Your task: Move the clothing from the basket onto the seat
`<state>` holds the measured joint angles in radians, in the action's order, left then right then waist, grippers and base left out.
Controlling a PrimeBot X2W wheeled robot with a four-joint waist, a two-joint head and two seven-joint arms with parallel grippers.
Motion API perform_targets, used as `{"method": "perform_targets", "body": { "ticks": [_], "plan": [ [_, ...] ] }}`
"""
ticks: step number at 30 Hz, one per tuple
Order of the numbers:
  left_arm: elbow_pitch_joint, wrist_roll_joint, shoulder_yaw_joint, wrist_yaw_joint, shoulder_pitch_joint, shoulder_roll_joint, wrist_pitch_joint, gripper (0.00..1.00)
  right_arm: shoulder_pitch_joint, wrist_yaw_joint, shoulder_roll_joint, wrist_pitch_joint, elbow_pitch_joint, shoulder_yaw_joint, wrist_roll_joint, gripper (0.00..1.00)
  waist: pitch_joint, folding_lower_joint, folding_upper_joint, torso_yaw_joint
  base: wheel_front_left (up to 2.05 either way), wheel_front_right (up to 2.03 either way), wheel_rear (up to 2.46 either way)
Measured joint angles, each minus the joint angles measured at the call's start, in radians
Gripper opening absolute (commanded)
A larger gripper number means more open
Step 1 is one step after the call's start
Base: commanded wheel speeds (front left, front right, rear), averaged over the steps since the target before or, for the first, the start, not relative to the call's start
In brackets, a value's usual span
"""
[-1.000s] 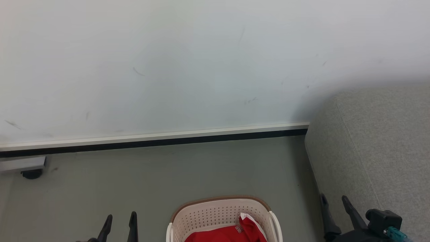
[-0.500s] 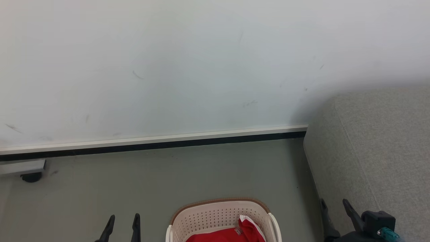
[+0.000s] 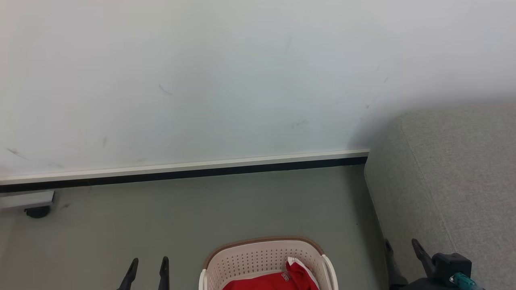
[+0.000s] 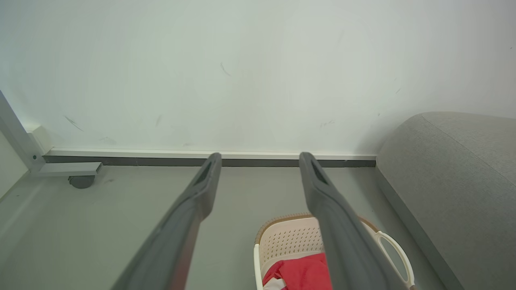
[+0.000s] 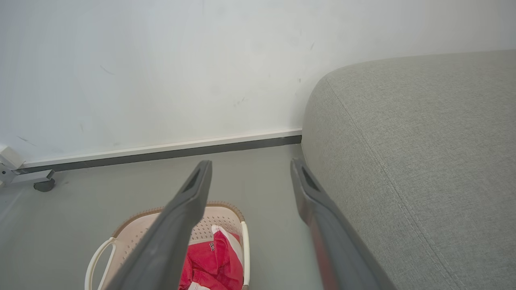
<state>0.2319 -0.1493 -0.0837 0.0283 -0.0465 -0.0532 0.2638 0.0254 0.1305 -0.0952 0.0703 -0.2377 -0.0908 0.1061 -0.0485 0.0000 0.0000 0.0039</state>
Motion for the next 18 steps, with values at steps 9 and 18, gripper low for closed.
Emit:
{"method": "perform_targets", "body": {
  "ticks": [9,18],
  "plan": [
    [0.004,0.000,0.000,0.001,0.000,0.002,0.000,1.00,0.000,0.000,0.006,0.000,-0.001,0.000,-0.003,1.00,0.002,0.0000,0.0000,-0.001,0.00,0.00,0.00],
    [0.029,-0.034,0.002,0.004,0.000,0.002,0.000,1.00,0.011,0.000,0.010,0.000,-0.002,-0.023,-0.005,1.00,0.011,0.0000,0.0000,-0.041,0.00,0.00,0.00]
  ]
}}
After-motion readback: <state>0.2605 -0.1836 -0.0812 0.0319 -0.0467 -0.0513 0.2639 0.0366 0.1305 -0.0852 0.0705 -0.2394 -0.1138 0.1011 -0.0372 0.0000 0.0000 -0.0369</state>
